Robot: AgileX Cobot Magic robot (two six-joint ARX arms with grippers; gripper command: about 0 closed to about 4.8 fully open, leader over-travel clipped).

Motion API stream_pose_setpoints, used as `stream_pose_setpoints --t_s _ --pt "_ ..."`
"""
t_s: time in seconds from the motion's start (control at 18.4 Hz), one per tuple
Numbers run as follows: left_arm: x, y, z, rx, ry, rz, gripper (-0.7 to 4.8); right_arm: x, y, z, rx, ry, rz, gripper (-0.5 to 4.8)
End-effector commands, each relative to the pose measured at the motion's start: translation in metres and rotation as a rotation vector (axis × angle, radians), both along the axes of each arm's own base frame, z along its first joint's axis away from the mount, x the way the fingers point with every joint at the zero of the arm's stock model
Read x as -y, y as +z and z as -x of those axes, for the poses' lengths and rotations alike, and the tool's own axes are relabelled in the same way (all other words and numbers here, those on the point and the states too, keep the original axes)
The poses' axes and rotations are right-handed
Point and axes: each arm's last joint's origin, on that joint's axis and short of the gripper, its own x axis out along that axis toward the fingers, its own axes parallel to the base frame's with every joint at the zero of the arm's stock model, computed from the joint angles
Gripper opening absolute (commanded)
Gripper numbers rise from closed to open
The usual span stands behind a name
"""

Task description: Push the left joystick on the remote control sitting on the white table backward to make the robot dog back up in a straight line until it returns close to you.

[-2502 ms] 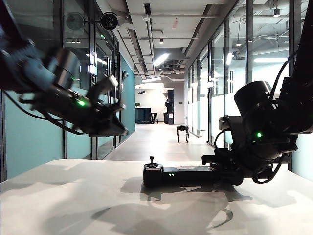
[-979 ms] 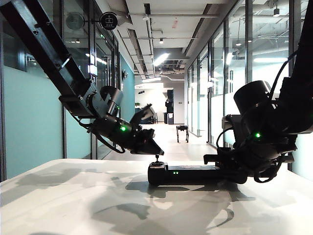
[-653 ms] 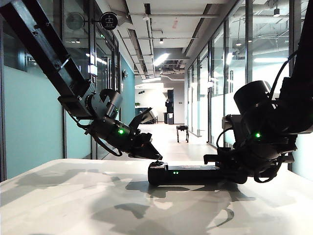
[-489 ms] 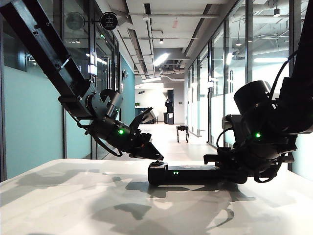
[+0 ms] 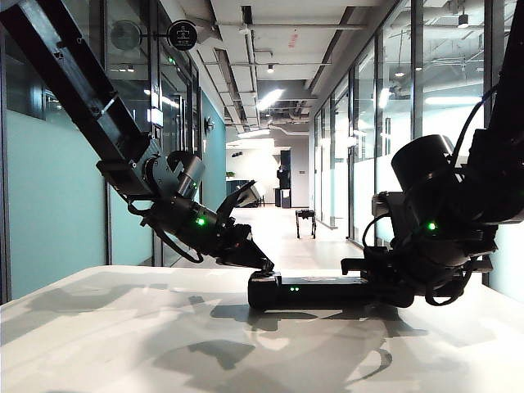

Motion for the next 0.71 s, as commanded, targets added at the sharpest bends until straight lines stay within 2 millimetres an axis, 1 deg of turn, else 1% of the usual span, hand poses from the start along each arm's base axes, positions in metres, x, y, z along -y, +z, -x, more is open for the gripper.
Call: stream_pose_setpoints --t_s 0.05,0.71 --pt "0.0016 0.0027 0.0011 0.015 -0.044 0.007 -0.05 -0.0008 0.0056 -0.0028 0.043 -0.008 -0.021 1.65" --pt "0.0014 0.0009 0.0039 0.019 -0.095 0.003 -0.05 -0.0006 0.0053 -0.0027 0.04 -0.009 -0.019 1.65"
